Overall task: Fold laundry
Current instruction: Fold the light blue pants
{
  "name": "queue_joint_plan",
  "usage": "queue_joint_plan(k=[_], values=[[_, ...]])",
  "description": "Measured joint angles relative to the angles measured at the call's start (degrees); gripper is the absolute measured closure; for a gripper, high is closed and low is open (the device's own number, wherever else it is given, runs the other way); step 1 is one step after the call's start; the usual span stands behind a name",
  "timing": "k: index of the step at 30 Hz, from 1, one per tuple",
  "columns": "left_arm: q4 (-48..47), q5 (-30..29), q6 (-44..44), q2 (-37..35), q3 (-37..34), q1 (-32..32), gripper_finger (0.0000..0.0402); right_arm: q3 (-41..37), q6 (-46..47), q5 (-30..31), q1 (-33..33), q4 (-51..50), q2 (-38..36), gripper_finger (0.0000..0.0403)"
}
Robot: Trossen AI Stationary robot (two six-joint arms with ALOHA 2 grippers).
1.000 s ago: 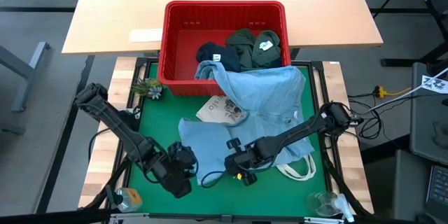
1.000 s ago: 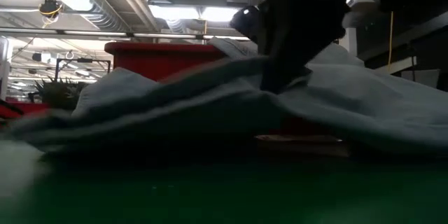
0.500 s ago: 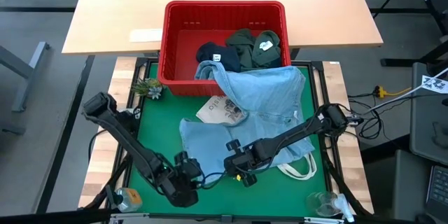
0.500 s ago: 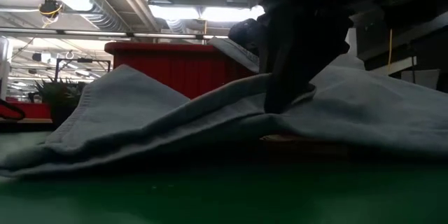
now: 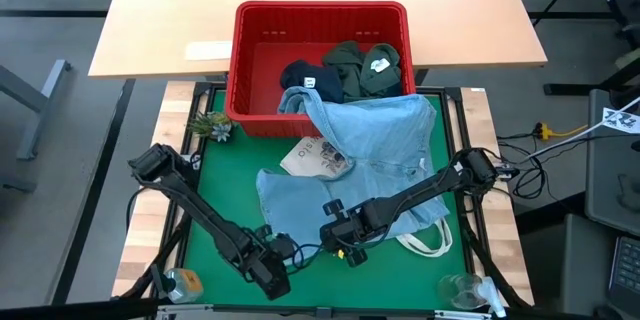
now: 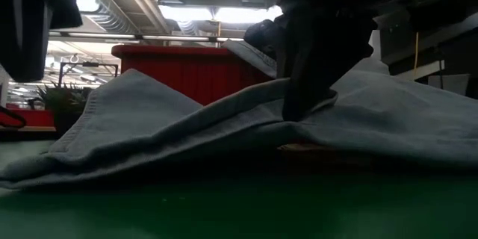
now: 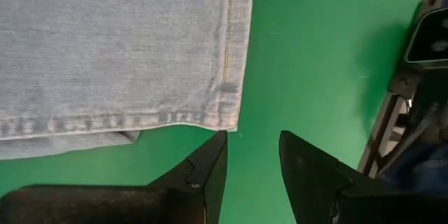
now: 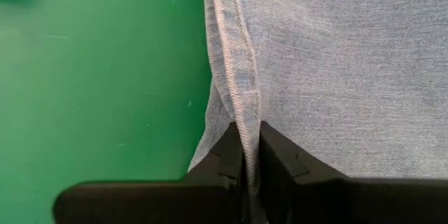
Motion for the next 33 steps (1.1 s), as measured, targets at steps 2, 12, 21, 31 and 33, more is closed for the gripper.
queue_joint_plan(k=[2, 12, 21, 31, 33], values=[[0.0, 0.0, 1.1, 0.5, 0.0, 0.3, 0.0278, 0.0, 0.0, 0.0, 0.0, 0.0, 0.0, 0.0375], [1.9, -2.8, 1.9, 2.0, 0.0, 1.1, 0.0275, 0.0, 0.0, 0.0, 0.0, 0.0, 0.0, 0.0375], [2.9, -2.3, 2.7, 3.4, 0.0, 1.1, 0.0197, 0.0, 0.0, 0.0, 0.0, 0.0, 0.0, 0.0375], [4.2, -3.1, 7.2, 7.1, 0.0, 0.0, 0.0176, 0.0, 0.0, 0.0, 0.0, 0.0, 0.0, 0.0375], [4.0, -3.8, 7.4, 8.4, 0.0, 0.0, 0.0176, 0.0, 0.0, 0.0, 0.0, 0.0, 0.0, 0.0375]])
